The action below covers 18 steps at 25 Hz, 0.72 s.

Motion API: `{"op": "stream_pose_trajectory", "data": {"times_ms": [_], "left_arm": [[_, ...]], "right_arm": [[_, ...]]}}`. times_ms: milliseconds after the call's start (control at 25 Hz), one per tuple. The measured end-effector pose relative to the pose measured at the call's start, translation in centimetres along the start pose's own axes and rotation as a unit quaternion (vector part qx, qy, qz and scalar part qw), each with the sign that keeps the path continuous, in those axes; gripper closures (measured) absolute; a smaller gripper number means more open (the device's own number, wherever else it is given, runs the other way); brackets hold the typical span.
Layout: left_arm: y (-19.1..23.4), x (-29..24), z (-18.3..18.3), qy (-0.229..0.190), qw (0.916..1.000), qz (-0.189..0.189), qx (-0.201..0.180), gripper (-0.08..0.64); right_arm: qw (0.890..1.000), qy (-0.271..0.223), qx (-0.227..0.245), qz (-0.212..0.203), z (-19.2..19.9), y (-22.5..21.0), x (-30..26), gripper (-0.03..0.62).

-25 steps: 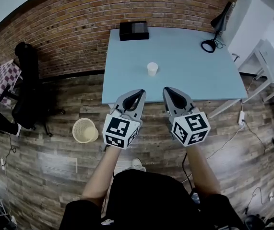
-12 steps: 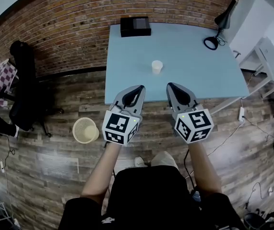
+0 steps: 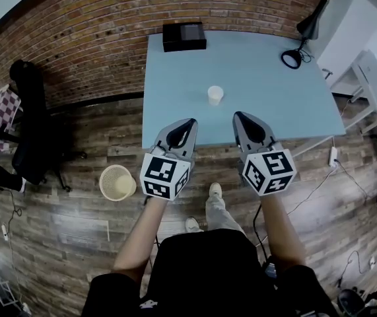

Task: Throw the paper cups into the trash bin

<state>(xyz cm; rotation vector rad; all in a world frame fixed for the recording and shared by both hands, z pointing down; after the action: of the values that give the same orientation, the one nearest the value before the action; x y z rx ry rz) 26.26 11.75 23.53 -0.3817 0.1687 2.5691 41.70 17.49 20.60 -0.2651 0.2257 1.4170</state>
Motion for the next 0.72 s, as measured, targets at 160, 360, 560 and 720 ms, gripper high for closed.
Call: {"op": "stream_pose_trajectory", "data": {"times_ms": [160,360,560,720], "left_arm": [[0.8,-2.2,-0.1,0.009,0.9999,-0.003,0.003,0.558],[1.5,-5.5,-1.0,0.013,0.9999,-0.002,0.009,0.558],[2.7,-9.2,-2.0,0.019,0.9997,-0.005,0.012,0.558],[3.6,-11.9,-2.6,0.028,0.9994,-0.008,0.02,0.558]], "right_arm": [[1.0,-0.003,0.002,0.013,-0.5,-1.9,-1.6,0.591],[1.0,-0.001,-0.002,0.007,-1.2,-4.8,-3.7,0.589],[1.0,-0.012,-0.016,0.003,-2.0,-8.1,-6.2,0.589],[1.0,-0.008,-0.016,-0.006,-2.5,-10.4,-8.1,0.591]]}}
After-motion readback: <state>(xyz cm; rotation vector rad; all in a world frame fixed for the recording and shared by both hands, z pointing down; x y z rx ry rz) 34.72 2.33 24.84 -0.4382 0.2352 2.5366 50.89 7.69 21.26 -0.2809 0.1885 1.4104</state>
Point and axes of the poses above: the fingertips, and each gripper's own axes: x backward along the fingers, y to its left, z out of its underside, the point moved 6 cm from there along x, backward along the fingers, and after that the axes turned 12 degrees about y, right-handed, at the moved point
